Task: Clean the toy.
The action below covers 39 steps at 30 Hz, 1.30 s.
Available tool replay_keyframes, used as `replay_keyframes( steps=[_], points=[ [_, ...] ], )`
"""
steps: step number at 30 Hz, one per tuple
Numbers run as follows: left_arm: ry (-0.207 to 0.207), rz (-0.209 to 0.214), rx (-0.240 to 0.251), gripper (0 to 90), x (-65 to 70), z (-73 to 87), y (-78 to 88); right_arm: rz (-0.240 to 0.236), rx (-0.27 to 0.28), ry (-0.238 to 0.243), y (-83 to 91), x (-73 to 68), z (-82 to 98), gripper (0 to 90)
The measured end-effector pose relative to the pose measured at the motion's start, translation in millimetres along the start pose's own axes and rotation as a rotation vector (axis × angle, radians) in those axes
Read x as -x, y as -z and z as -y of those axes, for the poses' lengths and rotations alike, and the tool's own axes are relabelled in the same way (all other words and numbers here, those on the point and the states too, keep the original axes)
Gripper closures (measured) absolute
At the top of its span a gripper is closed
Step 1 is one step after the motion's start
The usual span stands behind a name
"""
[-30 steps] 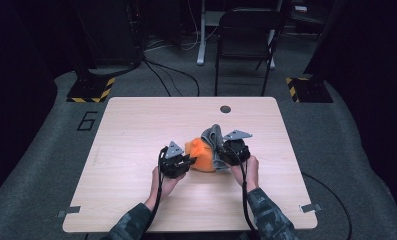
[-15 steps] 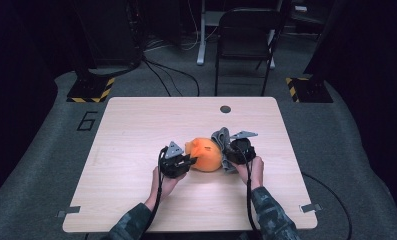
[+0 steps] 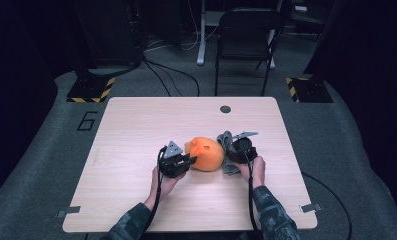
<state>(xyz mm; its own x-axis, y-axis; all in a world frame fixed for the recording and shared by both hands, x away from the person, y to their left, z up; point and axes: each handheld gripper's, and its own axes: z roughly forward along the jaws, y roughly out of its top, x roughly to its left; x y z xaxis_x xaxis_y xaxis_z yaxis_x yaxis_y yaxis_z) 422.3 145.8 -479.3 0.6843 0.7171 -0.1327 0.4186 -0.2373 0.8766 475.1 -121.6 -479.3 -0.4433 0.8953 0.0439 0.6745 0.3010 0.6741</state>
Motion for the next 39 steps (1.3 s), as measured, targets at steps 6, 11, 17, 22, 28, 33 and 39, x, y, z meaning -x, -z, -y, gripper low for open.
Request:
replay_keyframes(
  steps=[6,11,17,22,28,33,39],
  points=[
    [-0.003,0.005,0.001,76.3,0.8,-0.2,-0.3,-0.026,0.123,0.024,37.6,-2.4,-16.4,72.7],
    [-0.004,0.004,0.002,76.1,1.0,-0.3,-0.5,-0.101,0.2,0.037,60.6,-22.9,-29.5,72.4],
    [-0.015,0.002,0.0,75.9,2.2,-0.6,-0.6,-0.167,0.243,0.126,66.5,-64.1,-37.0,71.6],
    [-0.014,0.0,-0.006,75.8,1.9,-0.1,-0.9,-0.132,0.211,0.188,52.2,-81.0,-34.4,71.5],
    [-0.013,0.0,-0.005,75.7,2.5,0.2,-1.6,-0.111,0.207,0.225,49.3,-79.5,-33.2,71.4],
    [-0.009,0.008,-0.009,75.7,2.5,0.3,-1.3,-0.093,0.197,0.213,49.5,-74.7,-31.6,71.2],
    [-0.006,0.004,0.0,75.7,1.6,0.9,-1.8,-0.086,0.176,0.179,47.3,-61.3,-29.3,71.0]
  ],
)
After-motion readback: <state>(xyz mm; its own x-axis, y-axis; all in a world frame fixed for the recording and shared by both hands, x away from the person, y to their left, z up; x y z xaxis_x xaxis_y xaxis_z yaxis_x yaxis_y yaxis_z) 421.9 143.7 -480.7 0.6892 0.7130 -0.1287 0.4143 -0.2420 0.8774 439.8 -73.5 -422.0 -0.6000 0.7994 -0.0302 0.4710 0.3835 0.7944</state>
